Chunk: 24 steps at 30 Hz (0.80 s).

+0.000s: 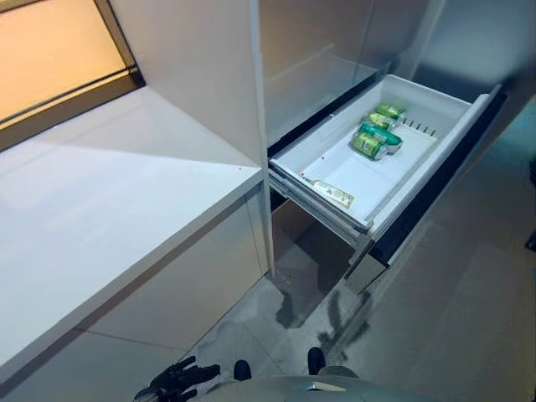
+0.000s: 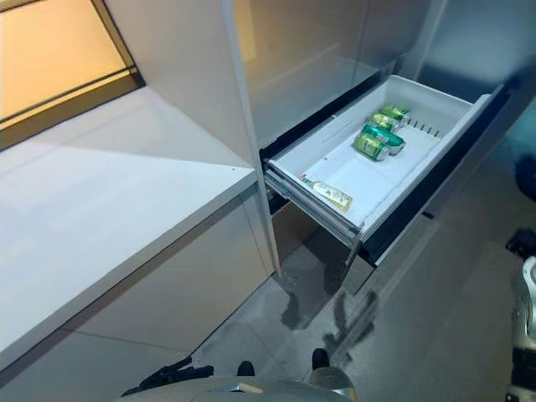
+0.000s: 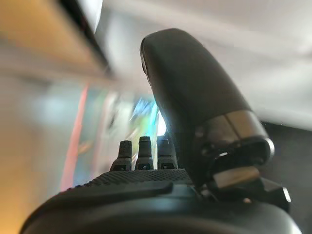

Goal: Put drinks into fridge and close the fridge

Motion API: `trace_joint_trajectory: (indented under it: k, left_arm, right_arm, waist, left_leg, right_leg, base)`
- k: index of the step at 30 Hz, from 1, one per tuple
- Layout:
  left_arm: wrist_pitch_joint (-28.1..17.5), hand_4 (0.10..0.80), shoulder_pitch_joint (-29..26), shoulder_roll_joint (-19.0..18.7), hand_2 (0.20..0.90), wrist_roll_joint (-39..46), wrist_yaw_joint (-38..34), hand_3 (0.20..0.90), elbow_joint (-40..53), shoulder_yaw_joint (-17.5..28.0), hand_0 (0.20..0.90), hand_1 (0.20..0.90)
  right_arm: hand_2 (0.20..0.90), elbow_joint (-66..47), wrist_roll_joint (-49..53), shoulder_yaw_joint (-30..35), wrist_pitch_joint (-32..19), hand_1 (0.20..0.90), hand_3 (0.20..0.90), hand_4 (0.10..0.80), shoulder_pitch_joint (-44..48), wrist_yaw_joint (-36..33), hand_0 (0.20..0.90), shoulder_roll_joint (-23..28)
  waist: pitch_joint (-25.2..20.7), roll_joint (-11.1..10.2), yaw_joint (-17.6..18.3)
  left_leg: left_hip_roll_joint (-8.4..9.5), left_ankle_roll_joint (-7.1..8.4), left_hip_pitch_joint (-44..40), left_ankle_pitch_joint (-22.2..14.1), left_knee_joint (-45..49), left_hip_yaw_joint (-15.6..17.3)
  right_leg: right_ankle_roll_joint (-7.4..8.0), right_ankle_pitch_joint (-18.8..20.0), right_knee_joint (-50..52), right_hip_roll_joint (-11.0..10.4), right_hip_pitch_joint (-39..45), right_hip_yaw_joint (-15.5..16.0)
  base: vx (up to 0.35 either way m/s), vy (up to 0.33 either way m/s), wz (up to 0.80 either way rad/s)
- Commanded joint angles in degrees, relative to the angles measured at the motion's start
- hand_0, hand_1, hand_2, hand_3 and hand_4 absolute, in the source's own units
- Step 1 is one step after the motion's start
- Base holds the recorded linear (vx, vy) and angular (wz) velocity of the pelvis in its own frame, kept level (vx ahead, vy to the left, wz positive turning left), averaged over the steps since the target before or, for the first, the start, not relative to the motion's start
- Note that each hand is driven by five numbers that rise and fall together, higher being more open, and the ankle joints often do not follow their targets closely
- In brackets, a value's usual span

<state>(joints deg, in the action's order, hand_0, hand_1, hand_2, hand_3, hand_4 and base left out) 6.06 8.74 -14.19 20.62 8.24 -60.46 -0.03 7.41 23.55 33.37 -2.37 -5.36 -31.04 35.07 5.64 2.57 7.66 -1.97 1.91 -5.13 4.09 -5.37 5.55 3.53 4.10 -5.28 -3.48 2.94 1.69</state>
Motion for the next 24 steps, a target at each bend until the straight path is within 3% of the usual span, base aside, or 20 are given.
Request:
trace_joint_trajectory:
  k: [1, 6, 12, 17, 24]
  left_arm:
    - [-2.51, 0.8, -1.05, -4.05, 0.9, -2.16, 0.72, 0.9, -3.64, 1.72, 0.9, 0.9]
    - [-2.43, 0.8, -1.08, -4.22, 0.9, -0.68, 0.99, 0.9, -4.26, 0.55, 0.9, 0.9]
    - [-1.36, 0.8, -5.43, -4.82, 0.9, 4.24, -0.58, 0.9, -3.14, -2.5, 0.9, 0.9]
    - [-2.26, 0.8, -10.29, -6.06, 0.9, 8.12, -3.01, 0.9, -1.2, -3.79, 0.9, 0.9]
    - [-2.51, 0.8, -15.09, -6.74, 0.9, 10.07, -7.58, 0.9, 2.47, -4.62, 0.9, 0.9]
  right_arm:
    - [0.9, 0.43, 2.39, 5.12, -8.55, 0.9, 0.9, 0.8, 1.44, -2.59, 0.9, 0.35]
    - [0.9, 12.76, 7.09, 4.66, -7.2, 0.9, 0.9, 0.8, -2.0, 3.38, 0.9, -0.86]
    - [0.9, 18.92, 9.36, -2.75, -4.81, 0.9, 0.9, 0.8, 3.44, 7.84, 0.9, 4.25]
    - [0.9, 18.33, 9.23, -10.61, -4.84, 0.9, 0.9, 0.8, 11.42, 7.95, 0.9, 6.77]
    - [0.9, 13.06, 4.09, -21.58, -1.44, 0.9, 0.9, 0.8, 22.67, 8.29, 0.9, 7.28]
  waist:
    - [-1.0, -2.76, -0.83]
    - [0.61, -2.22, 0.04]
    - [6.35, -1.03, 0.35]
    - [13.73, -1.29, -0.13]
    - [19.27, -1.93, -1.81]
  left_leg:
    - [3.01, -3.98, -2.02, -9.19, 5.0, -1.34]
    - [3.46, -4.32, -2.03, -10.15, 7.09, -1.15]
    - [4.41, -4.53, 4.21, -11.41, 14.44, -1.34]
    - [4.16, -5.11, 14.37, -12.65, 23.79, -1.3]
    - [4.4, -5.97, 27.49, -15.83, 37.64, -2.85]
  right_leg:
    - [-0.62, -6.66, 8.51, 1.96, 0.38, -0.35]
    - [-1.07, -7.4, 10.75, 1.69, -0.31, -0.42]
    - [-2.66, -9.48, 17.79, 1.63, -6.73, -0.59]
    - [-4.73, -10.97, 25.69, 1.96, -15.18, -0.37]
    - [-6.96, -13.91, 37.64, 2.47, -25.97, 0.94]
  base:
    - [0.095, 0.011, -0.04]
    - [0.094, 0.016, -0.08]
    - [-0.058, 0.03, -0.08]
    - [-0.232, -0.046, -0.01]
    - [-0.13, -0.091, 0.02]
